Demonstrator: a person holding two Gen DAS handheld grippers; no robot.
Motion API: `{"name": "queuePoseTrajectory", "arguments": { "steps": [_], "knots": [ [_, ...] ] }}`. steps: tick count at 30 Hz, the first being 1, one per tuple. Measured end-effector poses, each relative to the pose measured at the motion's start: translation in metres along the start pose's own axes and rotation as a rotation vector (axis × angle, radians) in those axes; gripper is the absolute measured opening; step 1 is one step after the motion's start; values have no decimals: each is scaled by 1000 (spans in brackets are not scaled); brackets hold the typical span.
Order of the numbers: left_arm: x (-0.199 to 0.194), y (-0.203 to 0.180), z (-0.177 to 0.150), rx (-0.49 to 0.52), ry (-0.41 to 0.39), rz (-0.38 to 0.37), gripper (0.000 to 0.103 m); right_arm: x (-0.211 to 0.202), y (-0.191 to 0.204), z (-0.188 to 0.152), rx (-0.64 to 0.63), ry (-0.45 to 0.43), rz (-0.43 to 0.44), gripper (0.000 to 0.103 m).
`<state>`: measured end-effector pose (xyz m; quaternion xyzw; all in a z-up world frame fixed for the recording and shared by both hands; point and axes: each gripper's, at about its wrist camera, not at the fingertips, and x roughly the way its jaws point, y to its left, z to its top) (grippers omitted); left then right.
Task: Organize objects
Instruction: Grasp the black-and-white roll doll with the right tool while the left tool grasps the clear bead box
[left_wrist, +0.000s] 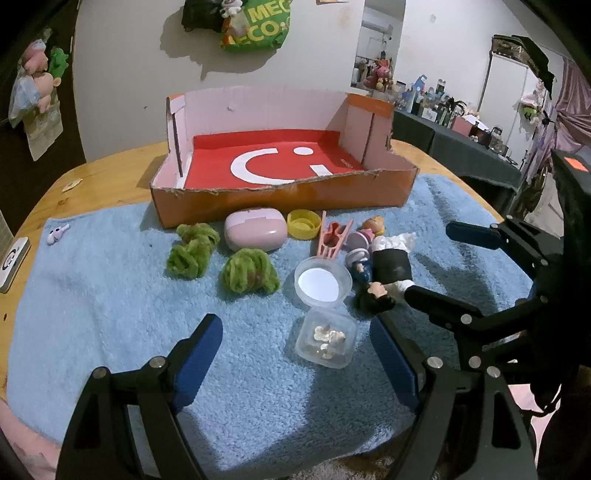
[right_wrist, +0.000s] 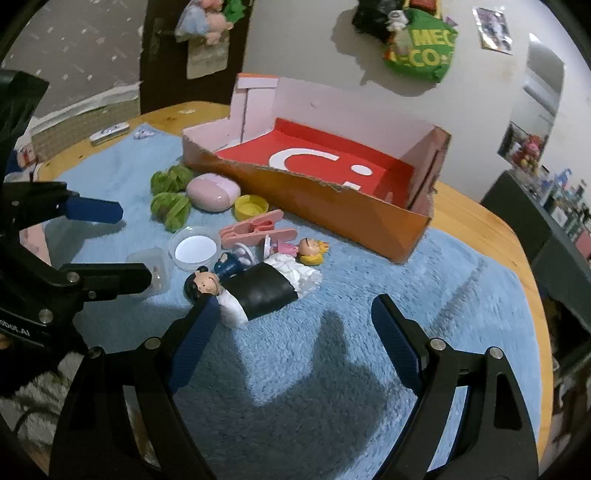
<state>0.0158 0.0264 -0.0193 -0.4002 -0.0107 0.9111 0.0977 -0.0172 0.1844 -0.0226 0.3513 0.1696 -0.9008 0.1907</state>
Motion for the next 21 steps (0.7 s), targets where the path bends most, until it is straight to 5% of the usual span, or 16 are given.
{"name": "queuePoseTrajectory", "arguments": {
  "steps": [14,16,21],
  "knots": [
    [8,-1,-6,-16,40,-3,84,27,-4,13,-141,53,78,85],
    [10,-2,-6,-14,45,-6,77,30,-3,16,-163,54,81,85],
    [12,-3,-7,-11,46,-5,69,34,-3,19,-136,69,156,61]
  ]
}}
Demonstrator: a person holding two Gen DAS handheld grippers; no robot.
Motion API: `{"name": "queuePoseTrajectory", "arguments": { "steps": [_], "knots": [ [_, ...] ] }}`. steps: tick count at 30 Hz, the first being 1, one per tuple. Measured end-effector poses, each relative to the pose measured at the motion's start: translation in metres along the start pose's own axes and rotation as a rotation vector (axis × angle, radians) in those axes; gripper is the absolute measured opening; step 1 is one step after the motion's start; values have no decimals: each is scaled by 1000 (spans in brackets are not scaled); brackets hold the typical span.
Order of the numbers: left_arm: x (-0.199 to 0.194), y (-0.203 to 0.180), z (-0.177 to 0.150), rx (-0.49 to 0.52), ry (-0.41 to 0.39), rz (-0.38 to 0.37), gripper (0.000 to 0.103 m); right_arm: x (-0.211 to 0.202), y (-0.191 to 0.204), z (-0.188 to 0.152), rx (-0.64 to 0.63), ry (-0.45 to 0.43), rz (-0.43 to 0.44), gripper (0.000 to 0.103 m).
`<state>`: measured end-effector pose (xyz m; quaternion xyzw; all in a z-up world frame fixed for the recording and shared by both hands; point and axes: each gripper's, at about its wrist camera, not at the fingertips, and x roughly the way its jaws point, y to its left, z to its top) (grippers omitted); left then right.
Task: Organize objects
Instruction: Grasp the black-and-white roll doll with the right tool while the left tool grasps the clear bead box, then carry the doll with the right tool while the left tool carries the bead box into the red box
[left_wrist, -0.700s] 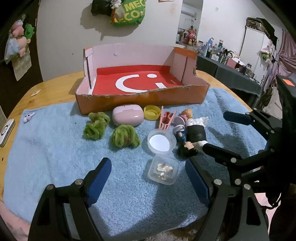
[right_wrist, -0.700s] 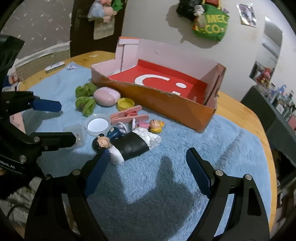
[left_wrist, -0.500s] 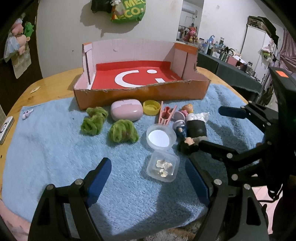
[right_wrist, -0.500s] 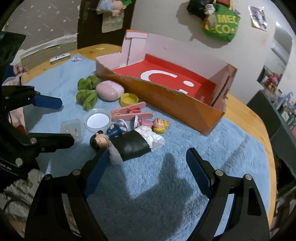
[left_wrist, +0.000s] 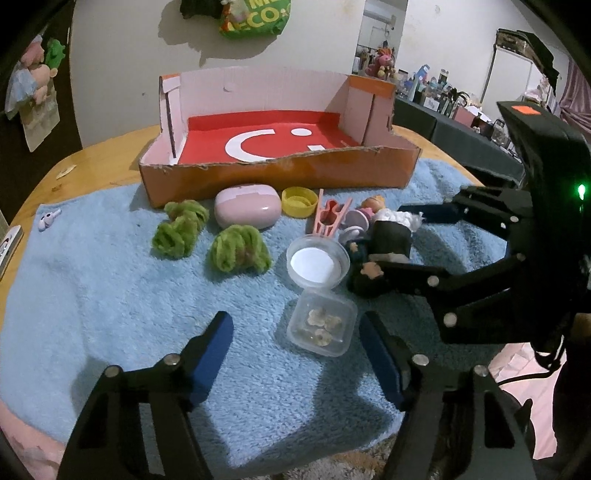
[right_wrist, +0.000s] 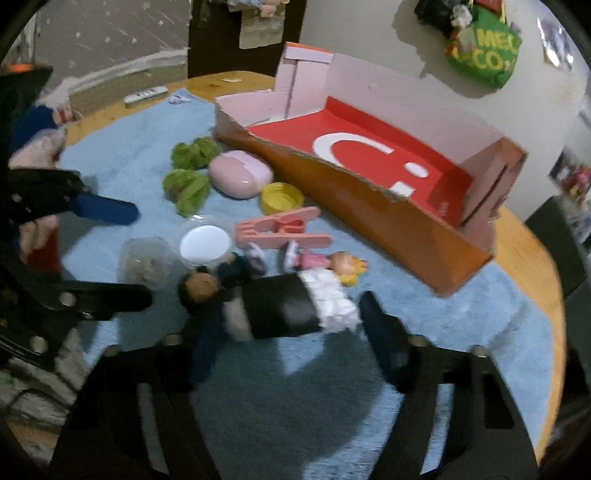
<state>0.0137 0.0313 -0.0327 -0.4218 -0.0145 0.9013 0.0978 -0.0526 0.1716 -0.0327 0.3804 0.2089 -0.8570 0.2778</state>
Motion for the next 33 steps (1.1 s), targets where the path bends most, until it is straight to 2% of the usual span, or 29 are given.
{"name": "queuePoseTrajectory", "arguments": {
  "steps": [3,8,11,20,26,33],
  "knots": [
    [0,0,0,-3,0,-8,67,0,0,0,27,-3,12,60],
    [1,-1,2,13,-8,-7,54,-2,-2,-2,81,-2,16,58],
    [1,-2,2,25,-13,-9,36,-4,-3,-4,133,-14,15,58],
    [0,-1,2,33,-23,-25,36,-30,-8,-15,325,-108,-11,58],
    [-8,-2,5,49,-55,-20,36,-49,0,-11,377,-171,-31,58],
    [-16,6,11,31,-92,-31,36,-56,2,-5,425,-189,-39,58]
  ]
}}
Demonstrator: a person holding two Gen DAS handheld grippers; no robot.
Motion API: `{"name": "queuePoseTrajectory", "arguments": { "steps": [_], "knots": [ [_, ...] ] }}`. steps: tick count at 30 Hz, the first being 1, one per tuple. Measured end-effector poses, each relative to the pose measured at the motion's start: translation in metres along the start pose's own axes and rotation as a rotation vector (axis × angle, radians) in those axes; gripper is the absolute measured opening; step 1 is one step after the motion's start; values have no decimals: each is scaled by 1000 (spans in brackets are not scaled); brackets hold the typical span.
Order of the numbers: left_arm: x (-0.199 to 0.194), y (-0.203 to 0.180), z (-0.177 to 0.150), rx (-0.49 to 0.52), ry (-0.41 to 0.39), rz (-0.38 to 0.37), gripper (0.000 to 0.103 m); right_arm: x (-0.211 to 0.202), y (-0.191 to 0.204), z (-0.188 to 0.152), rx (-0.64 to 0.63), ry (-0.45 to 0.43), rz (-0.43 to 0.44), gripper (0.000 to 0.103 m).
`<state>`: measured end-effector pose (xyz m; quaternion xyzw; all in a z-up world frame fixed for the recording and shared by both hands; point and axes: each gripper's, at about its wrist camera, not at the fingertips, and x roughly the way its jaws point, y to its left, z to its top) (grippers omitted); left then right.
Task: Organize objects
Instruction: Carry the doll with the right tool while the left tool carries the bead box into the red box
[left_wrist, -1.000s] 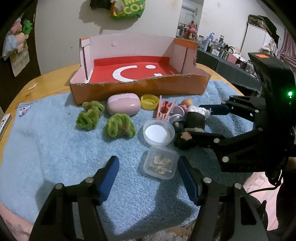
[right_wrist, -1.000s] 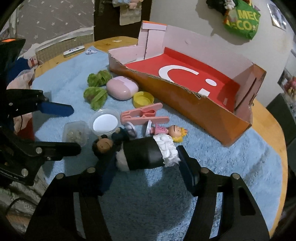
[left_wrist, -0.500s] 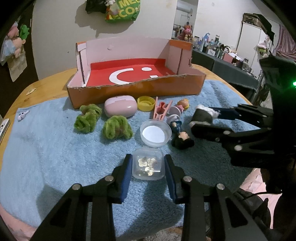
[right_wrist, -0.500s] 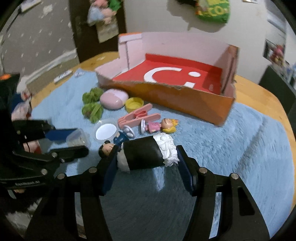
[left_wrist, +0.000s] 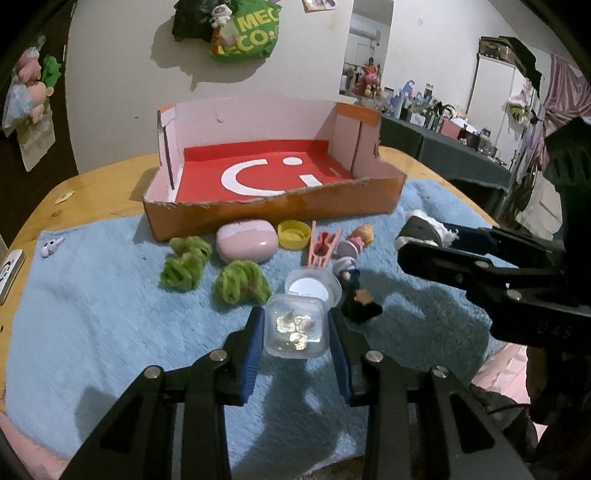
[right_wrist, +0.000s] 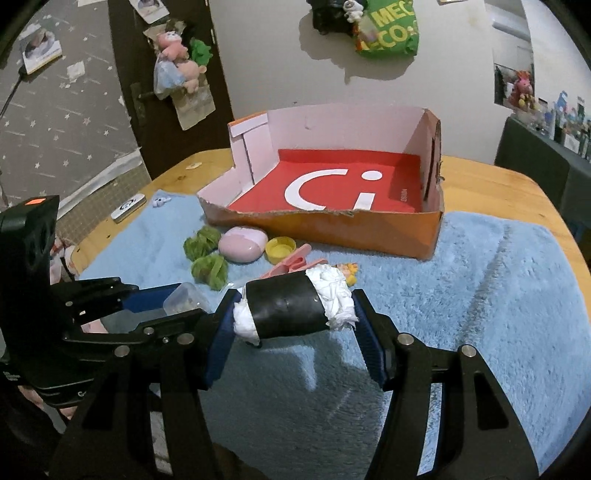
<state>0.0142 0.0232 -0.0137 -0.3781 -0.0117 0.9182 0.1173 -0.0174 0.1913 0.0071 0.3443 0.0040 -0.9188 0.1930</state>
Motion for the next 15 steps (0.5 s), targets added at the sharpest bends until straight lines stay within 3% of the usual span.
{"name": "queuePoseTrajectory", "arguments": {
  "steps": [15],
  "knots": [
    [-10,17,31,-18,-82,22,36,4,12,20,-8,-8,20,58]
  ]
}}
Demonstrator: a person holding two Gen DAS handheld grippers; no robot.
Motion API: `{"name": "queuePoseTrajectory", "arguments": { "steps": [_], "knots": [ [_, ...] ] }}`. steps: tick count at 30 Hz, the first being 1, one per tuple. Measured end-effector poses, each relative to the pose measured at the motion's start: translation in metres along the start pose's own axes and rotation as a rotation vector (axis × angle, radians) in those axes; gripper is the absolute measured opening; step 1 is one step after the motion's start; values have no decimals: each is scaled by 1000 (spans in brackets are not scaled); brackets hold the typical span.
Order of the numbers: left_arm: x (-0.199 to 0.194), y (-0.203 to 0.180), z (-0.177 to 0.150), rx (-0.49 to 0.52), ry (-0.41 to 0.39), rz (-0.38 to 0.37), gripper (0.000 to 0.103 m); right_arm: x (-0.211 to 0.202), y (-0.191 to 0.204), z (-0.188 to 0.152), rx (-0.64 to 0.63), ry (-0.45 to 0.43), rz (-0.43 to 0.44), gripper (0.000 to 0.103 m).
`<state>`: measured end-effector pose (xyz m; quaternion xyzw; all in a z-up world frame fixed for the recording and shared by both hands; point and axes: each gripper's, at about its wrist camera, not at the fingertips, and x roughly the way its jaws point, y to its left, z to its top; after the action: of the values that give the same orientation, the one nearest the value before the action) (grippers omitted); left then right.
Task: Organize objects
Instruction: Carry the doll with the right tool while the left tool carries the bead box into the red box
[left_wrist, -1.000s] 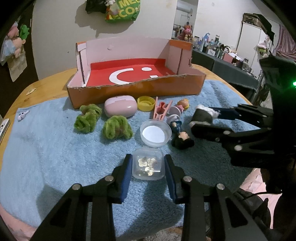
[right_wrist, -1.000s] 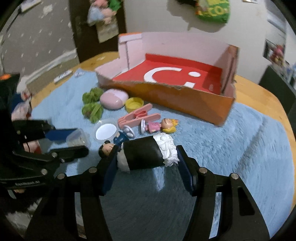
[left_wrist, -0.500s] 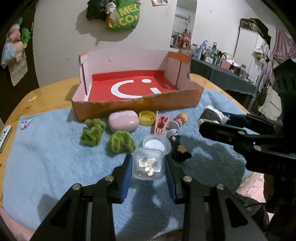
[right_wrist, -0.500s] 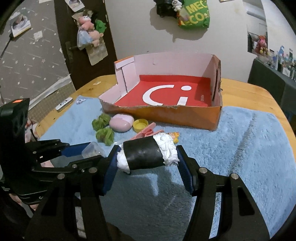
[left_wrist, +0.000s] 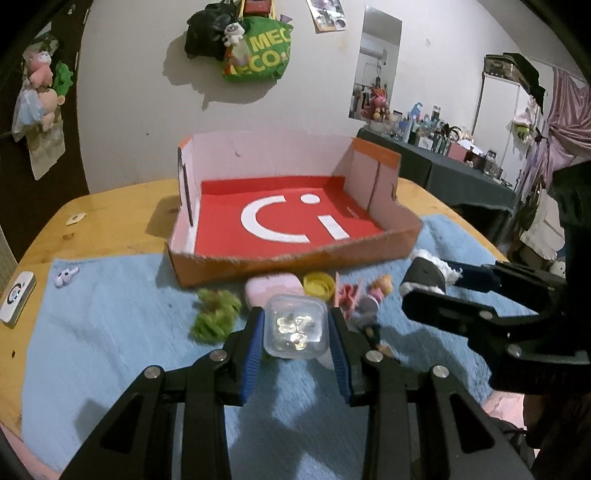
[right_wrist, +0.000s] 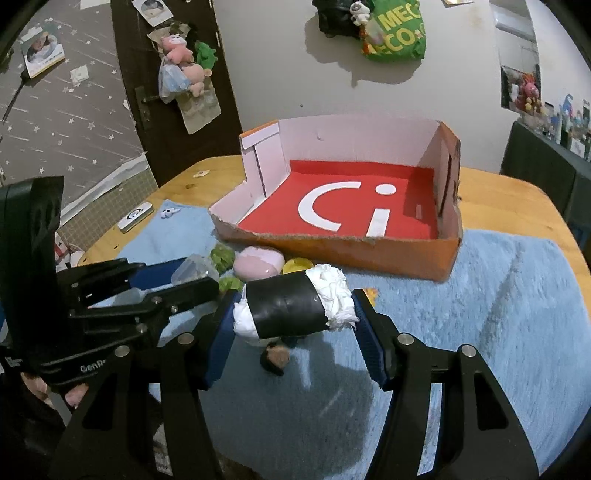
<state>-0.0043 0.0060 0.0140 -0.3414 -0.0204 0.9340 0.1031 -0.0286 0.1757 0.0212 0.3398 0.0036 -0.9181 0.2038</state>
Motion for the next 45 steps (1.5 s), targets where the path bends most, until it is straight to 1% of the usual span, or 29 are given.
{"name": "queuePoseTrajectory", "arguments": {
  "steps": [9,13,25,35,39,45],
  "knots": [
    [10,5,28,5,-38,-10,36,7,-2,20,-17,-11,-16,58],
    [17,8,42,8,-54,0,36,12,-6,29,-13,-11,-25,58],
    [40,16,81,8,-67,-7,36,34,-17,58,-21,-2,-57,58],
    [72,24,104,1,-19,10,36,61,-33,80,-1,49,-79,58],
    [88,29,111,-7,17,2,36,72,-37,88,-6,71,-88,58],
    [119,39,113,-32,95,3,36,93,-50,93,1,108,-103,58]
  ]
}}
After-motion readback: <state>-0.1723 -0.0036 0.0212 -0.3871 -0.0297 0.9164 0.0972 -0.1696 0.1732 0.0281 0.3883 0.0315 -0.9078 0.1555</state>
